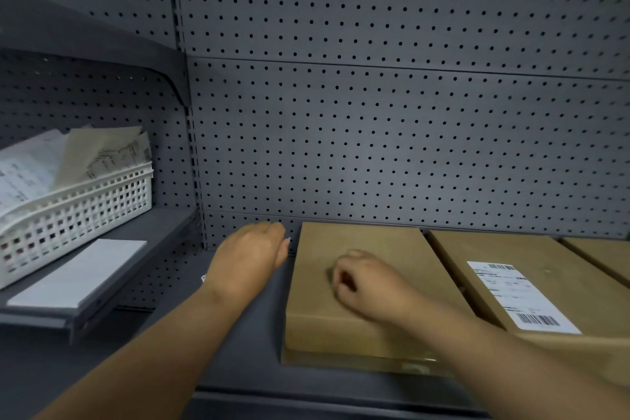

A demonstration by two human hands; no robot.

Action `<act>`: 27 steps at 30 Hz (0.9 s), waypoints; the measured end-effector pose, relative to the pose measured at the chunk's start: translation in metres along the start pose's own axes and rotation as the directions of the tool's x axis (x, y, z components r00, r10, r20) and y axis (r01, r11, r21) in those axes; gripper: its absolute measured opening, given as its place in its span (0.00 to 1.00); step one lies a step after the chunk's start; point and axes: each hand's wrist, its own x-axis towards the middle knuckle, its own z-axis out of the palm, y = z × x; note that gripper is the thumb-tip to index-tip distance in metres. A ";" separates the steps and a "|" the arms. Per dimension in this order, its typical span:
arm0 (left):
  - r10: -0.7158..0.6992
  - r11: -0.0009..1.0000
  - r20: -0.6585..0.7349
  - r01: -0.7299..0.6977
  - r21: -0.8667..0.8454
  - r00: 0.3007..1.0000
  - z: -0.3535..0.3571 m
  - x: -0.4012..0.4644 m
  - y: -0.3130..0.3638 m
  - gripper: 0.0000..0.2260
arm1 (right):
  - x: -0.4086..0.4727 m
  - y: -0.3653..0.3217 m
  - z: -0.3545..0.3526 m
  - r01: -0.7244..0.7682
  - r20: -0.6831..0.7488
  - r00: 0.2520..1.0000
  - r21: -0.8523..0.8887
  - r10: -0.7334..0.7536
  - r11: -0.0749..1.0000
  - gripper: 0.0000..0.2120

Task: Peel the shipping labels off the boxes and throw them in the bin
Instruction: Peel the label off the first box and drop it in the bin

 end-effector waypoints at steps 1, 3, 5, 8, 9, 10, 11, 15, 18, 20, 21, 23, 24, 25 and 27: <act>0.001 1.000 0.000 -0.001 -0.005 1.000 0.000 0.001 0.001 0.11 | -0.001 -0.011 0.005 0.065 0.034 0.997 0.025 -0.066 0.998 0.04; 0.009 1.000 0.000 -0.009 -0.001 1.000 -0.001 0.001 0.003 0.11 | -0.006 -0.016 0.005 0.122 0.111 0.985 0.066 -0.129 0.990 0.02; 0.029 0.999 -0.024 -0.030 -0.027 0.999 -0.002 -0.002 0.001 0.11 | -0.010 0.004 -0.005 0.065 0.129 0.989 0.045 -0.070 0.997 0.01; 0.035 0.997 -0.054 -0.038 -0.062 0.998 -0.002 -0.008 -0.003 0.12 | 0.000 0.042 -0.009 -0.168 -0.009 0.986 -0.035 0.168 0.985 0.05; 0.028 0.998 -0.038 -0.030 -0.052 0.999 -0.001 -0.009 -0.004 0.12 | 0.011 0.049 -0.007 -0.269 -0.053 0.963 -0.077 0.266 0.960 0.08; 0.025 0.999 -0.026 -0.025 -0.037 0.999 -0.001 -0.011 -0.005 0.12 | 0.025 0.050 -0.003 -0.355 -0.074 0.934 -0.100 0.349 0.929 0.10; 0.023 0.999 -0.022 -0.023 -0.022 0.999 0.000 -0.013 -0.006 0.12 | 0.039 0.045 0.003 -0.406 -0.074 0.913 -0.102 0.401 0.908 0.12; 0.045 0.999 -0.043 -0.046 -0.024 0.998 -0.002 -0.018 -0.007 0.11 | 0.072 0.004 0.025 -0.297 -0.052 0.955 -0.071 0.293 0.952 0.12; 0.081 0.997 -0.065 -0.080 0.014 0.995 -0.008 -0.024 -0.010 0.12 | 0.056 -0.027 0.030 -0.008 0.003 1.000 0.009 0.008 1.000 0.06; 0.071 0.997 -0.055 -0.071 0.006 0.996 -0.012 -0.027 -0.013 0.13 | 0.043 -0.019 0.021 0.091 0.071 0.993 0.034 -0.093 0.995 0.04; 0.074 0.997 -0.057 -0.074 0.011 0.996 -0.012 -0.029 -0.015 0.14 | 0.038 -0.007 0.015 0.082 0.090 0.993 0.009 -0.082 0.997 0.04; 0.072 0.997 -0.066 -0.071 0.011 0.995 -0.013 -0.031 -0.017 0.13 | 0.034 0.021 0.005 -0.057 0.043 0.997 -0.081 0.060 0.995 0.09; 0.067 0.998 -0.073 -0.067 0.004 0.995 -0.013 -0.031 -0.019 0.13 | 0.034 0.032 0.001 -0.175 -0.005 0.984 -0.133 0.176 0.976 0.11; 0.061 0.998 -0.079 -0.062 -0.007 0.995 -0.012 -0.031 -0.019 0.13 | 0.036 0.036 0.000 -0.282 -0.050 0.960 -0.174 0.277 0.944 0.13; 0.062 0.998 -0.090 -0.064 -0.018 0.994 -0.011 -0.030 -0.019 0.14 | 0.040 0.025 0.006 -0.330 -0.091 0.943 -0.169 0.319 0.929 0.13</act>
